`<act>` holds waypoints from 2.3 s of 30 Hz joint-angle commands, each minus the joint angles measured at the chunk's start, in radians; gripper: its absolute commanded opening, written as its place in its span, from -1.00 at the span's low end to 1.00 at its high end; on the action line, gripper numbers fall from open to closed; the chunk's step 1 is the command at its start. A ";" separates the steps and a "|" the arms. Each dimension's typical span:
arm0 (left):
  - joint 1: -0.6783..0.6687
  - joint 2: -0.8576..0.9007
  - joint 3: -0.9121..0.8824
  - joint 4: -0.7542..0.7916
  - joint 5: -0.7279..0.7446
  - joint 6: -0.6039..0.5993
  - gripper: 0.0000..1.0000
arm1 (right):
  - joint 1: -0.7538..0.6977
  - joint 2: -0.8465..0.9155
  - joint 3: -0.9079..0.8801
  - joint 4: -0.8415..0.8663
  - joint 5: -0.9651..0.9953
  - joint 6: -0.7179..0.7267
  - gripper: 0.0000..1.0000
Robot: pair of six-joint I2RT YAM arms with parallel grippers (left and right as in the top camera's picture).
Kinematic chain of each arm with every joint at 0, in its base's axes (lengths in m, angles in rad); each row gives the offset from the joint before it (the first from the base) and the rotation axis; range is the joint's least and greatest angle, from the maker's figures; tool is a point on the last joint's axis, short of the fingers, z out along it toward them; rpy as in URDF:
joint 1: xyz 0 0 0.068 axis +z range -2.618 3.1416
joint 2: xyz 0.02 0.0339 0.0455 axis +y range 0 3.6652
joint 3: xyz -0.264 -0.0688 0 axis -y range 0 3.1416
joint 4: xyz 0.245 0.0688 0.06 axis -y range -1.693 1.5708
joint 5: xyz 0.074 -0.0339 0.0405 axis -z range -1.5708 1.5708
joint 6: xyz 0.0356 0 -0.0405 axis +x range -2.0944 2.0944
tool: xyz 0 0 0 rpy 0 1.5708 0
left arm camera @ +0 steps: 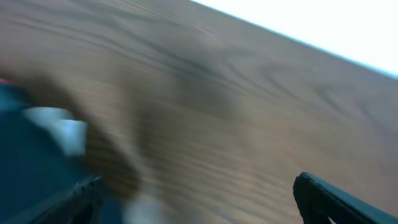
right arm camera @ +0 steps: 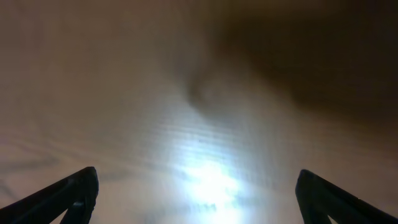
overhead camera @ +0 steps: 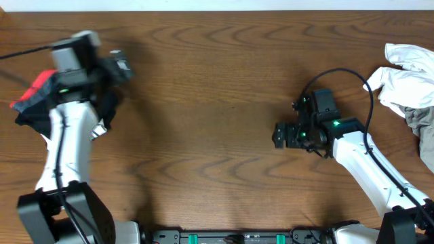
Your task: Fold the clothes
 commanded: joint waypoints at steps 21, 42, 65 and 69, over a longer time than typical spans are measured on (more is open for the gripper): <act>-0.276 -0.069 0.029 -0.413 -0.054 0.025 0.96 | -0.169 -0.073 0.272 -0.170 0.204 -0.147 0.98; -0.301 -0.928 -0.401 -0.394 -0.047 0.043 0.96 | -0.166 -1.164 -0.167 -0.221 0.332 -0.018 0.99; -0.301 -1.006 -0.401 -0.425 -0.047 0.043 0.96 | -0.166 -1.255 -0.180 -0.504 0.331 -0.017 0.99; -0.301 -1.006 -0.401 -0.425 -0.047 0.043 0.96 | -0.167 -1.261 -0.181 -0.504 0.331 -0.017 0.99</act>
